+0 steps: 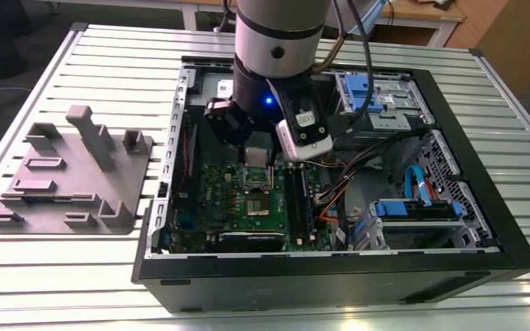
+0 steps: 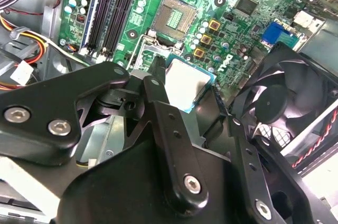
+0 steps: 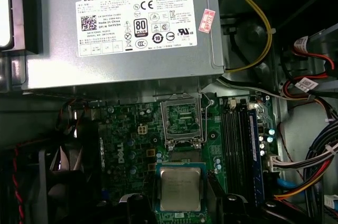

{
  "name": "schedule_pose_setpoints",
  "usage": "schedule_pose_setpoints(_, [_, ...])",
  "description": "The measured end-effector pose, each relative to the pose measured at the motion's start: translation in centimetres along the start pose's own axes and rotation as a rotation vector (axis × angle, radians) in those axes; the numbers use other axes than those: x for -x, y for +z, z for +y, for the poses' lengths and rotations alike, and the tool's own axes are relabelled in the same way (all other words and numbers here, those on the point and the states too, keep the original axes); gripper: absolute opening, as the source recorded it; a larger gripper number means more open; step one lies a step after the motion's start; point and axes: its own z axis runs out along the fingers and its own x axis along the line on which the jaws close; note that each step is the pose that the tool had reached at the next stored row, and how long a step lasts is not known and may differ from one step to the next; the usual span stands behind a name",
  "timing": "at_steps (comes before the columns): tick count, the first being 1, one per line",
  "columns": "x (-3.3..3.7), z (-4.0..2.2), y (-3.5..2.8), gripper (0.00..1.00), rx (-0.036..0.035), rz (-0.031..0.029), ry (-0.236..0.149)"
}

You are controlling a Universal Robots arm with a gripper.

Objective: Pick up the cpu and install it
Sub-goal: 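Place the cpu into insertion slot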

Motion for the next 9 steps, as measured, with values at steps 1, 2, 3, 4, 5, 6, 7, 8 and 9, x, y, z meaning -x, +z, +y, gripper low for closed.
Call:
schedule_pose_setpoints(1, [0.00, 0.00, 0.02, 0.47, 0.0000, 0.0000, 0.000])
schedule_pose_setpoints(2, [0.00, 0.00, 0.02, 0.47, 0.0000, 0.0001, 0.000])
schedule_pose_setpoints(3, [0.00, 0.00, 0.02, 0.47, -0.0001, 0.0000, 0.000])
schedule_pose_setpoints(4, [0.00, 0.00, 0.02, 0.47, -0.0001, 0.0001, 0.000])
schedule_pose_setpoints(5, [0.00, 0.00, 0.02, 0.47, -0.0001, 0.0000, 0.000])
schedule_pose_setpoints(6, [0.00, 0.00, 0.02, 0.47, 0.0000, 0.0000, 0.000])
schedule_pose_setpoints(7, [0.00, 0.00, 0.02, 0.47, 0.0000, 0.0001, 0.000])
schedule_pose_setpoints(8, [0.00, 0.00, 0.02, 0.47, -0.0001, 0.0001, 0.000])
schedule_pose_setpoints(9, [0.00, 0.00, 0.06, 0.47, 0.0002, 0.0000, 0.000])
